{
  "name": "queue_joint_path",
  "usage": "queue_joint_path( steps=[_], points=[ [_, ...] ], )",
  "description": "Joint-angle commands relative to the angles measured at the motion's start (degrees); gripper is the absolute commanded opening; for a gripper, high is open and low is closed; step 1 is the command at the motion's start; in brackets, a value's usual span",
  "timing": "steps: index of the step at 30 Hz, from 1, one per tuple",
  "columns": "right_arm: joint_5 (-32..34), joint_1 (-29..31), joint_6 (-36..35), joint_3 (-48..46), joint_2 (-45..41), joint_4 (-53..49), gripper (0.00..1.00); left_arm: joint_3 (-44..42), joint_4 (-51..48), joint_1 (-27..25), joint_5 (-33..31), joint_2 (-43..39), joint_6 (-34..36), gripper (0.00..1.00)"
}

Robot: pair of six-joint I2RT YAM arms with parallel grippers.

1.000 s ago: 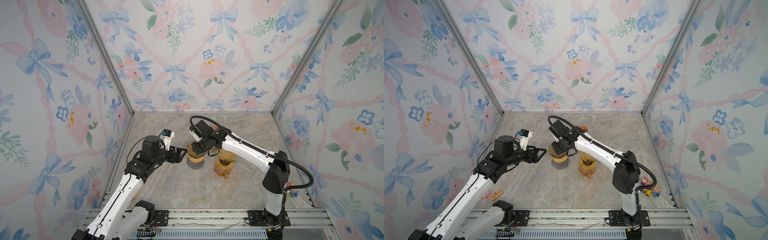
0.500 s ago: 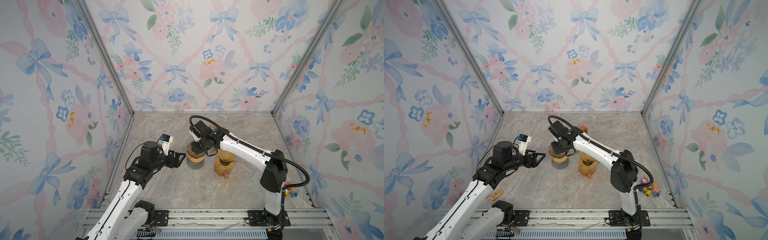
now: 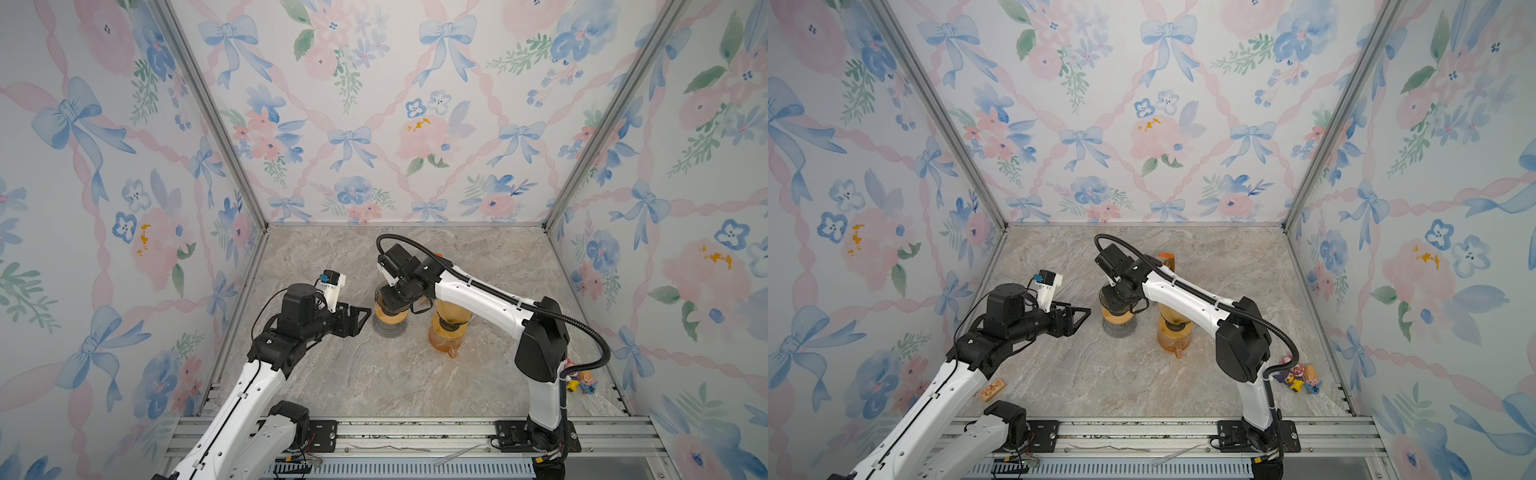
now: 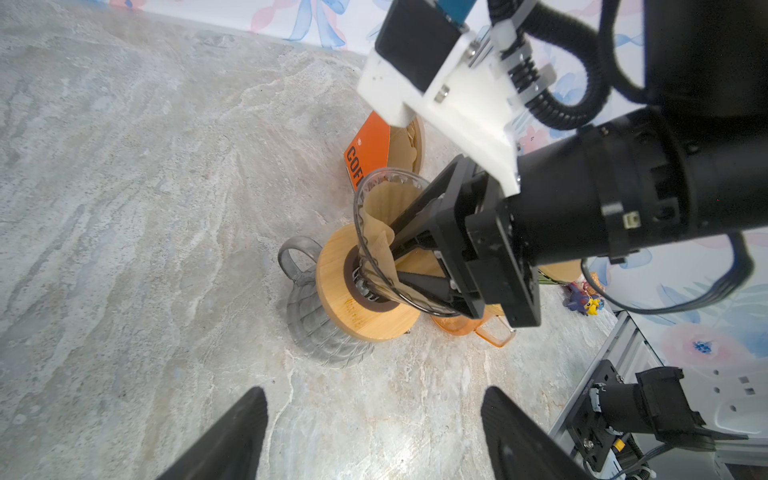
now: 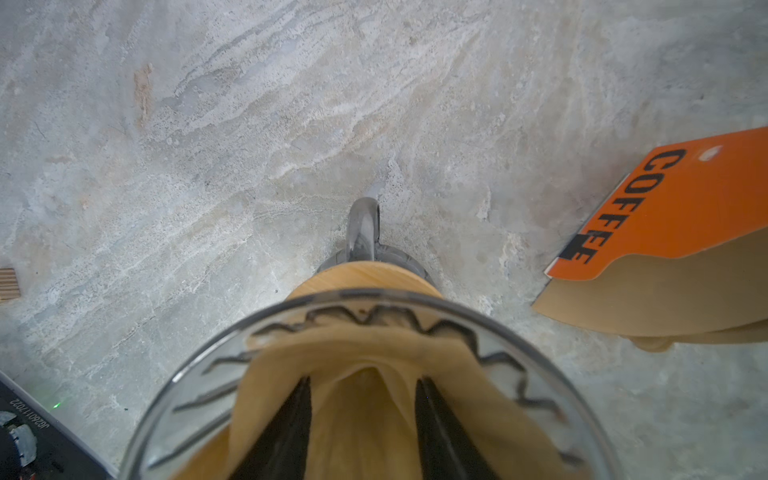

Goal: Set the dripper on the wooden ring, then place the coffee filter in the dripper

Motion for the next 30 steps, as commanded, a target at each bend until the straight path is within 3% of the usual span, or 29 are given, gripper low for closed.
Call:
queue_joint_path(
  steps=[1, 8, 12, 13, 23, 30],
  points=[
    [0.7, -0.1, -0.6, 1.5, 1.6, -1.7, 0.42, -0.7, 1.1, 0.4, 0.3, -0.1, -0.8, 0.83],
    [1.7, 0.9, -2.1, 5.2, 0.7, -4.5, 0.29, -0.7, 1.0, 0.5, 0.1, 0.4, -1.3, 0.83],
    [2.4, 1.5, -2.5, 6.3, -0.3, -5.7, 0.04, -0.1, 1.0, 0.6, 0.5, 1.6, -2.4, 0.83],
    [2.4, 1.6, -2.5, 6.5, -0.7, -5.9, 0.02, 0.2, 1.1, 0.6, 0.9, 2.1, -3.1, 0.83],
    [5.5, 1.1, -2.5, 3.8, -6.4, -6.8, 0.09, 7.2, 1.3, -2.7, -0.4, 8.7, -5.6, 0.86],
    [5.2, -1.2, -1.3, -0.7, -10.5, -5.2, 0.23, 12.0, 1.1, -4.2, -3.8, 17.5, -4.3, 0.87]
  ],
)
